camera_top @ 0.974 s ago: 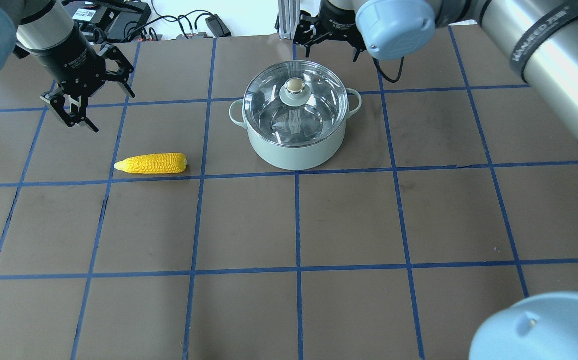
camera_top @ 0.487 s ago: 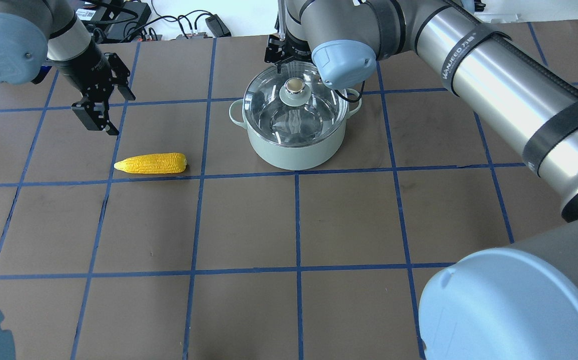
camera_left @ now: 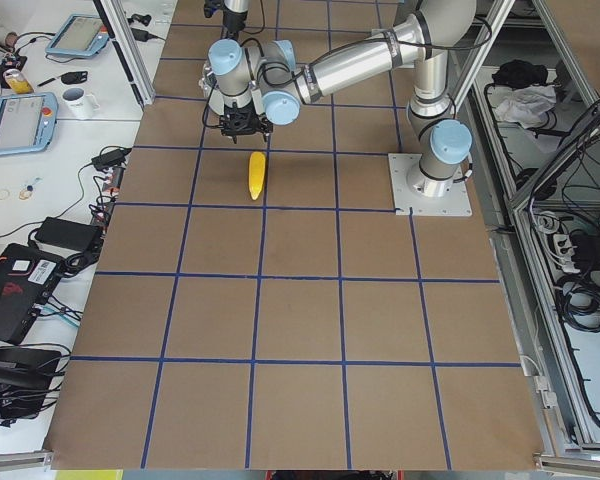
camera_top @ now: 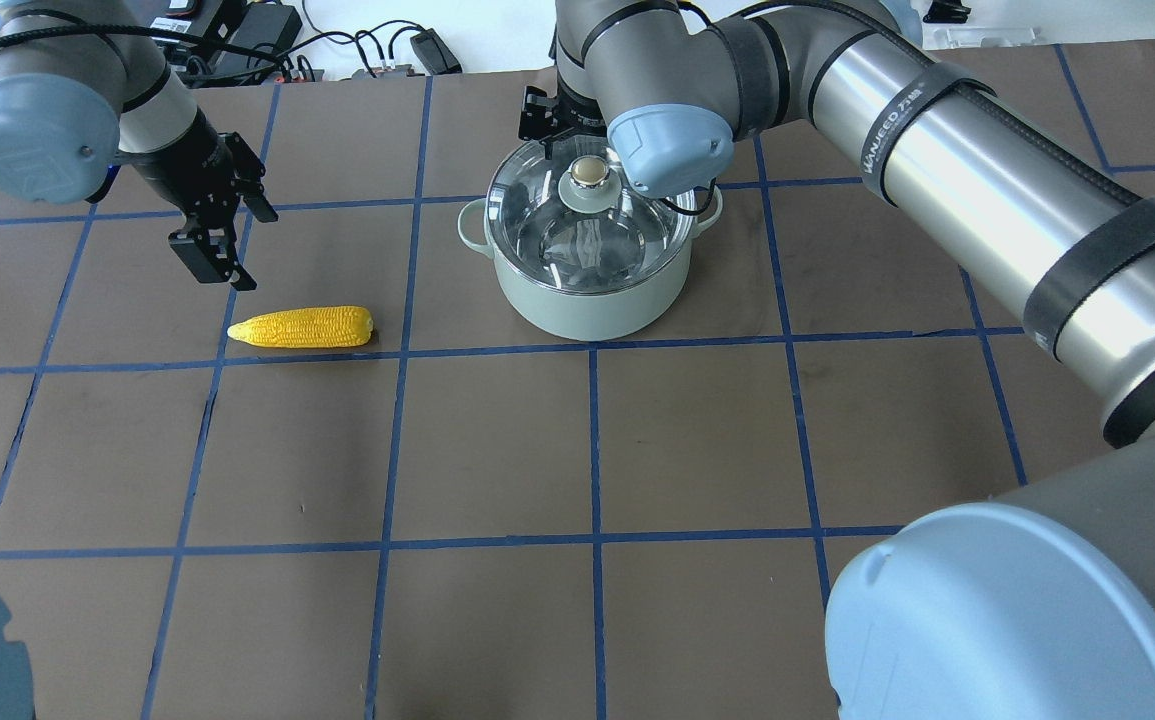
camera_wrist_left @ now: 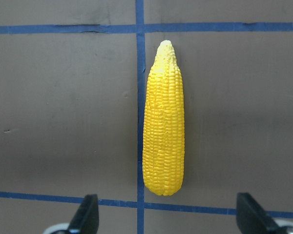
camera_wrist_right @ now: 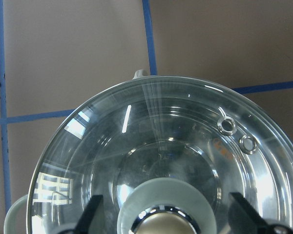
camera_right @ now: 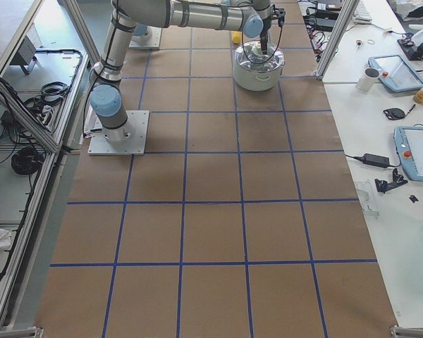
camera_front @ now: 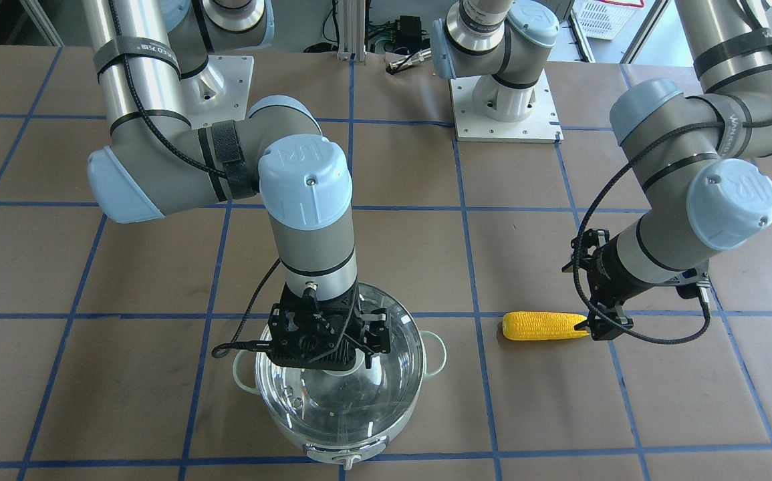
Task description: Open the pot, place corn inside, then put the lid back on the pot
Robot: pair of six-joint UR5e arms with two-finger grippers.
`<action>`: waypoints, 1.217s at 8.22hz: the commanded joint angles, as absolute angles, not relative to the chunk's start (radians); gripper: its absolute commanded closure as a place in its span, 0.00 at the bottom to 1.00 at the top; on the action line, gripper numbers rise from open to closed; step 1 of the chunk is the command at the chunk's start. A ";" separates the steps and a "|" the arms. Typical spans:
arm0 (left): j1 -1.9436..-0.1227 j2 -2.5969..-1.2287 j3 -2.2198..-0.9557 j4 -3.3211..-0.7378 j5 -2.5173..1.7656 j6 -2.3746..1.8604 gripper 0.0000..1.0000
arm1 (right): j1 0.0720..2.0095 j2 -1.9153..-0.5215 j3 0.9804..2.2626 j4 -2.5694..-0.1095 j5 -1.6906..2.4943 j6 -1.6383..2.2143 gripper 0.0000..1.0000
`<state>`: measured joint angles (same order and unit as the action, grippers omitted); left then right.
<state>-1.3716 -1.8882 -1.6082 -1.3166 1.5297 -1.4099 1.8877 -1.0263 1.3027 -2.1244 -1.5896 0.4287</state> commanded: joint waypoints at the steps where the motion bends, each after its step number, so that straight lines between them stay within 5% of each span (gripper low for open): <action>1: -1.370 -1.925 -1.635 -1.287 1.522 -1.457 0.00 | 1.901 -1.026 1.318 -2.118 -1.598 0.426 0.15; 3: -1.370 -1.992 -1.635 -1.187 1.511 -1.448 0.00 | 1.902 -1.028 1.318 -2.118 -1.611 0.425 0.23; 5: -1.370 -2.023 -1.640 -1.120 1.508 -1.440 0.00 | 1.901 -1.032 1.318 -2.117 -1.614 0.423 0.48; 7: -1.370 -2.031 -1.676 -1.115 1.509 -1.405 0.00 | 1.901 -1.034 1.319 -2.115 -1.620 0.423 0.61; 10: -1.370 -2.029 -1.721 -1.120 1.520 -1.393 0.00 | 1.901 -1.048 1.315 -2.114 -1.620 0.423 0.65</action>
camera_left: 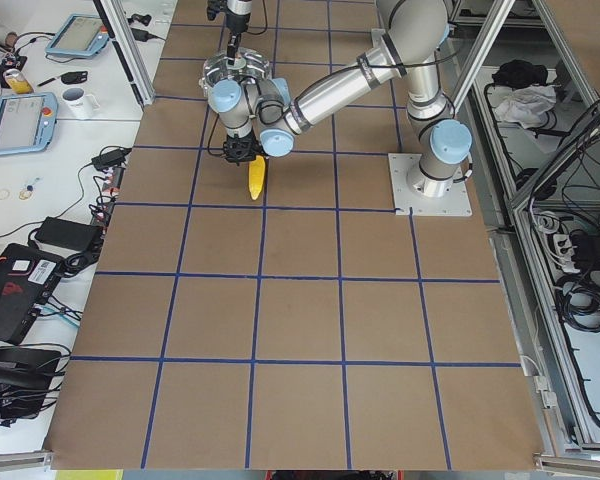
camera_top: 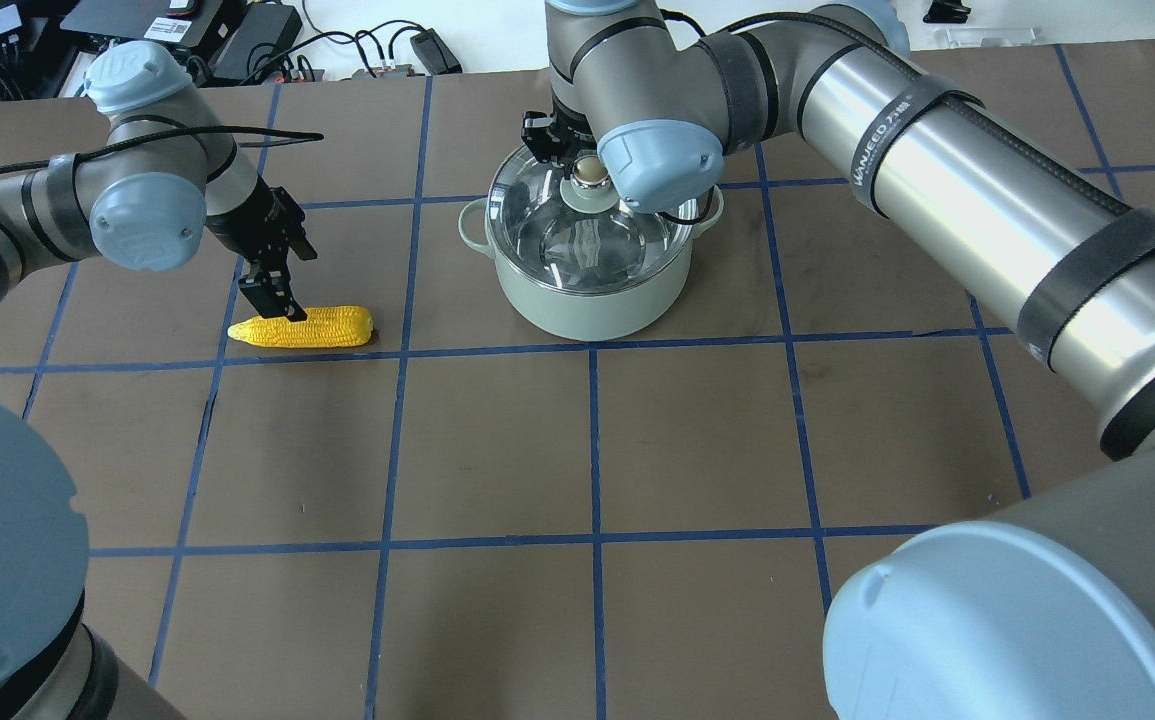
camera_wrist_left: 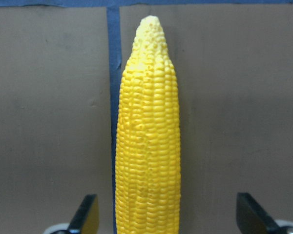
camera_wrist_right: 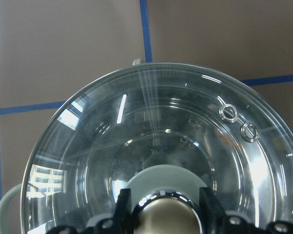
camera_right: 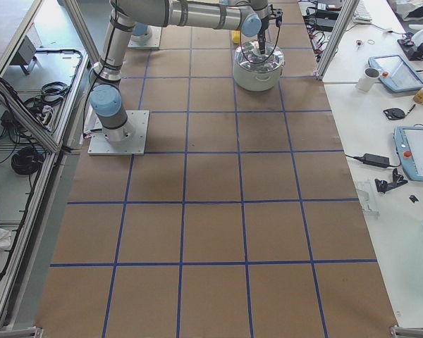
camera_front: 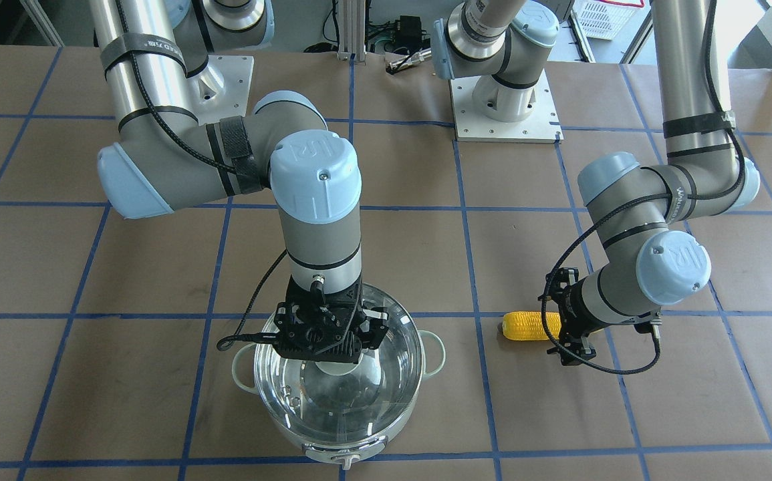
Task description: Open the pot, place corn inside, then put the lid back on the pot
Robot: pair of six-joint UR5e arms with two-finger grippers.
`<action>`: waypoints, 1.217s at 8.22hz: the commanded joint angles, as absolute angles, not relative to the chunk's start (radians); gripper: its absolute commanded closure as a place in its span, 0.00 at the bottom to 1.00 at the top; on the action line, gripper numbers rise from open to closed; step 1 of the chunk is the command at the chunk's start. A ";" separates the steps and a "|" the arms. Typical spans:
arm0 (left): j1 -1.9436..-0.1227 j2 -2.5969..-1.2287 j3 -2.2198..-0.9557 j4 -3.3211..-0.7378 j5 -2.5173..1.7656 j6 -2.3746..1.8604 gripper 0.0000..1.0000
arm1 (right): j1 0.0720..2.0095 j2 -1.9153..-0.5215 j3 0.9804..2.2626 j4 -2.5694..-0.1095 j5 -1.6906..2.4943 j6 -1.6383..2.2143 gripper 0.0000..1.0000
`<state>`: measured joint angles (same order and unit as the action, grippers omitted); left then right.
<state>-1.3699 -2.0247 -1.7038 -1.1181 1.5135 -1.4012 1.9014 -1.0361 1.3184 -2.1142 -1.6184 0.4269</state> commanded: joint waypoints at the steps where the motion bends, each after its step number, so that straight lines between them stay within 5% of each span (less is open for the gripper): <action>1: -1.370 -2.036 -1.723 -1.114 1.517 -1.405 0.00 | 1.901 -1.075 1.313 -2.114 -1.618 0.420 0.65; 6: -1.370 -2.051 -1.724 -1.115 1.557 -1.410 0.00 | 1.739 -1.397 1.414 -1.843 -1.577 0.211 0.70; 7: -1.370 -2.052 -1.723 -1.117 1.557 -1.413 0.06 | 1.688 -1.470 1.451 -1.786 -1.574 0.145 0.70; 10: -1.370 -2.054 -1.723 -1.115 1.557 -1.450 0.45 | 1.589 -1.587 1.470 -1.579 -1.572 0.039 0.70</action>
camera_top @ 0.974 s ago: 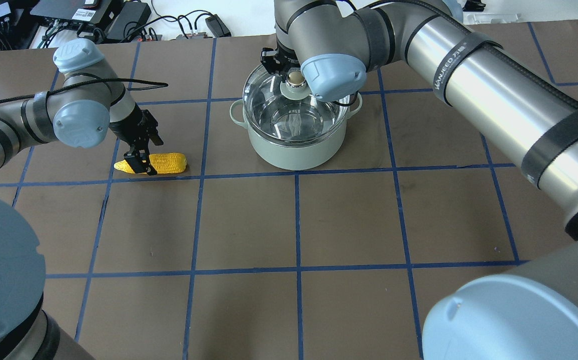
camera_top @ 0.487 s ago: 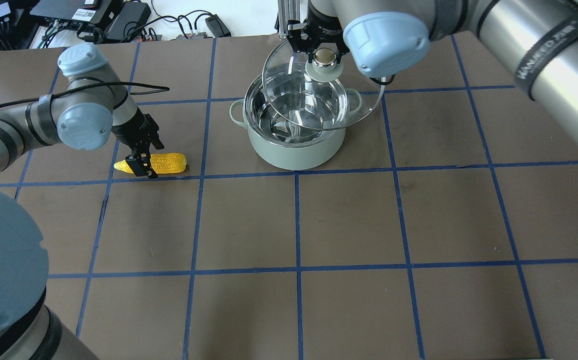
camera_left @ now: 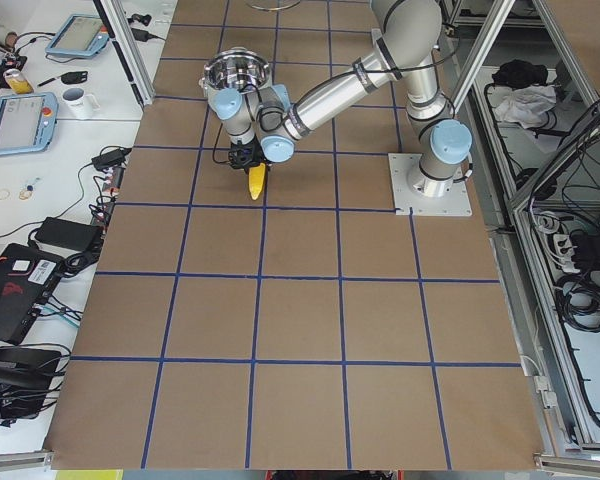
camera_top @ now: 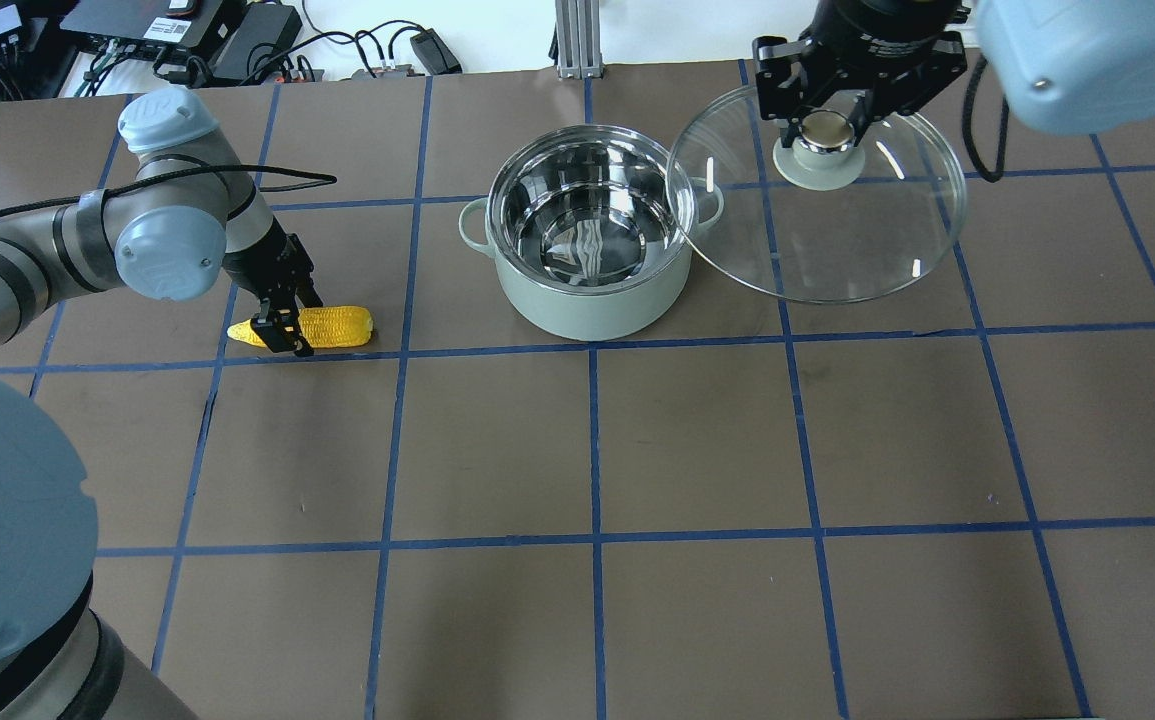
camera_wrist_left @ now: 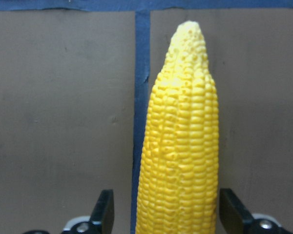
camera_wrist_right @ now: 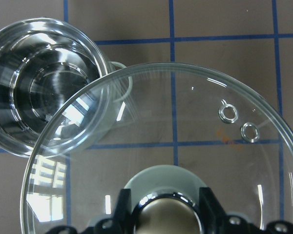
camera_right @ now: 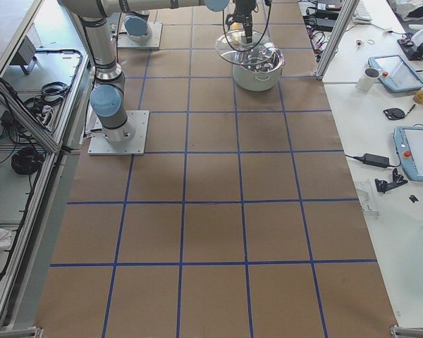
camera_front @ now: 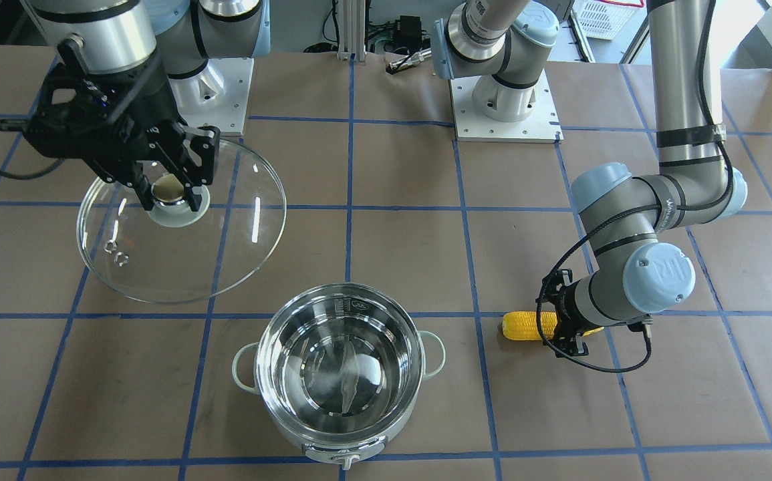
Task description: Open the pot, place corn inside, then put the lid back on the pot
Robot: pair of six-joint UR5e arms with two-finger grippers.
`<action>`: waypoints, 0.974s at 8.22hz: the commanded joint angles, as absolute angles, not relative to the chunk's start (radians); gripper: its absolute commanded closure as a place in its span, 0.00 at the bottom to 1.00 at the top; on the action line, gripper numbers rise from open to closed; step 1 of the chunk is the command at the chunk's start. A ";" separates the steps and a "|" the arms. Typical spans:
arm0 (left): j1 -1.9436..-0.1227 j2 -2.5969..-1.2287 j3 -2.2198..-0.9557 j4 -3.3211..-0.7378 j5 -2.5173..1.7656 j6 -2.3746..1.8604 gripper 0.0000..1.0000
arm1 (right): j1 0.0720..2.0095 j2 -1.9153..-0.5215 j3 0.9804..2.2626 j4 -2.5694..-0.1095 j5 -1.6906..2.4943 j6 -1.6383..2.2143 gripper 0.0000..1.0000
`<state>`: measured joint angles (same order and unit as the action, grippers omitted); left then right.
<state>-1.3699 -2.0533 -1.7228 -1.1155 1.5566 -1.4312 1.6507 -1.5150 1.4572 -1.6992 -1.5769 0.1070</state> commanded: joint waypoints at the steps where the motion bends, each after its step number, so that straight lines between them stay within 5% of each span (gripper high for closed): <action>1: -1.370 -2.054 -1.723 -1.115 1.557 -1.451 0.46 | 1.589 -1.594 1.476 -1.569 -1.554 0.035 0.70; 2: -1.370 -2.052 -1.723 -1.114 1.552 -1.451 0.73 | 1.588 -1.594 1.476 -1.572 -1.549 0.026 0.70; 3: -1.371 -2.048 -1.723 -1.079 1.546 -1.457 0.87 | 1.591 -1.595 1.476 -1.572 -1.548 0.026 0.70; 5: -1.370 -2.034 -1.723 -1.046 1.549 -1.463 0.99 | 1.591 -1.601 1.476 -1.566 -1.549 0.025 0.71; 8: -1.379 -1.965 -1.718 -1.067 1.560 -1.476 1.00 | 1.591 -1.606 1.476 -1.566 -1.549 0.026 0.71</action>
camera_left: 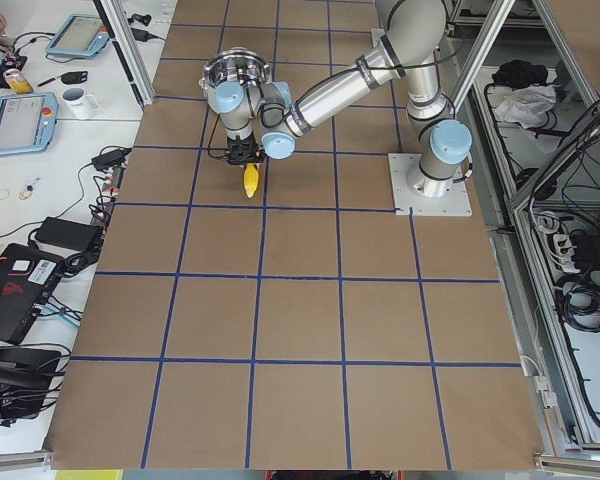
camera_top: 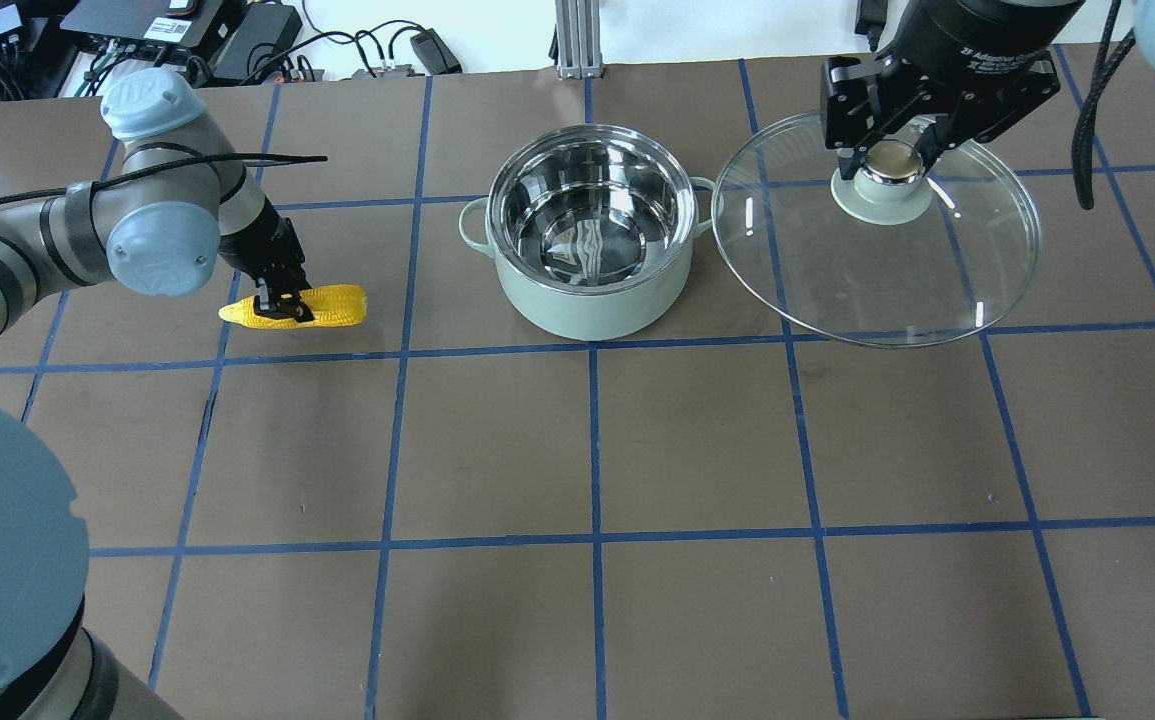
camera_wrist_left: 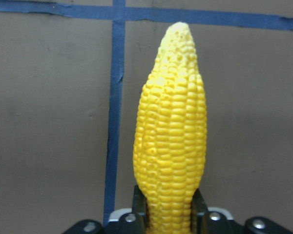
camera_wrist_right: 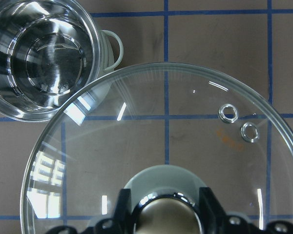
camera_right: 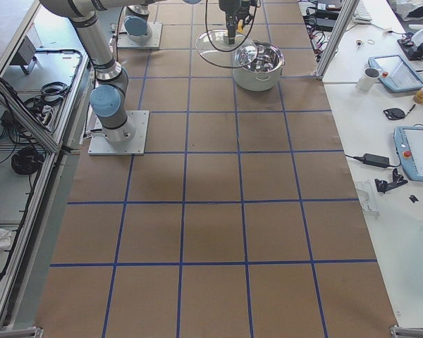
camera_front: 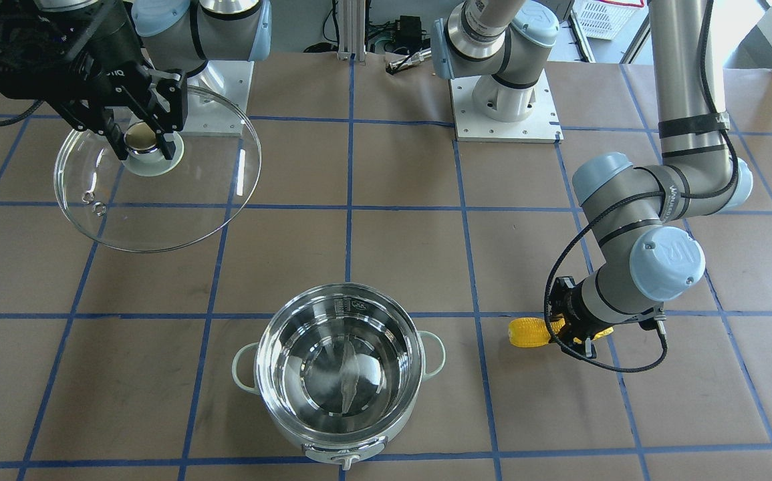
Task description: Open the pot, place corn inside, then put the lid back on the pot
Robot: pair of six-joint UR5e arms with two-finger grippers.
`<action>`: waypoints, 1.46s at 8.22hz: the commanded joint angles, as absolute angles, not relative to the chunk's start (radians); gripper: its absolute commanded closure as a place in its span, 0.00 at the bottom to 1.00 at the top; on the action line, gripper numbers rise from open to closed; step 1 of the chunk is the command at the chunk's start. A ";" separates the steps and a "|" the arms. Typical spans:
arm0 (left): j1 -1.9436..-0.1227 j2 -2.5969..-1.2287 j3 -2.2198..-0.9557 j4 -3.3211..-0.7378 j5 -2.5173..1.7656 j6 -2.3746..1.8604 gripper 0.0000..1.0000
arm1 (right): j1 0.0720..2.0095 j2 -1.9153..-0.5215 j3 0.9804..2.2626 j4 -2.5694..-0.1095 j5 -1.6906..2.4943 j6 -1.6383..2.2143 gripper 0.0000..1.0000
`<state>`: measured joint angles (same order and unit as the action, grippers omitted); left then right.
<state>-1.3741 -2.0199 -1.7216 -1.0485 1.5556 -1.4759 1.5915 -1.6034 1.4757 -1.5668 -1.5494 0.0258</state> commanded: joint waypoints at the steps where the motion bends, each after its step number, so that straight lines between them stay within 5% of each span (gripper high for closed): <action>1: -1.379 -1.941 -1.712 -1.166 1.586 -1.442 1.00 | 1.592 -1.606 1.476 -1.566 -1.548 0.028 0.71; 4: -1.432 -1.885 -1.574 -1.463 1.572 -1.451 1.00 | 1.595 -1.608 1.477 -1.571 -1.543 0.025 0.71; 7: -1.522 -1.904 -1.305 -1.654 1.464 -1.540 1.00 | 1.598 -1.608 1.479 -1.572 -1.542 0.020 0.71; 12: -1.735 -2.045 -1.175 -1.519 1.454 -1.830 1.00 | 1.595 -1.608 1.479 -1.568 -1.543 -0.014 0.72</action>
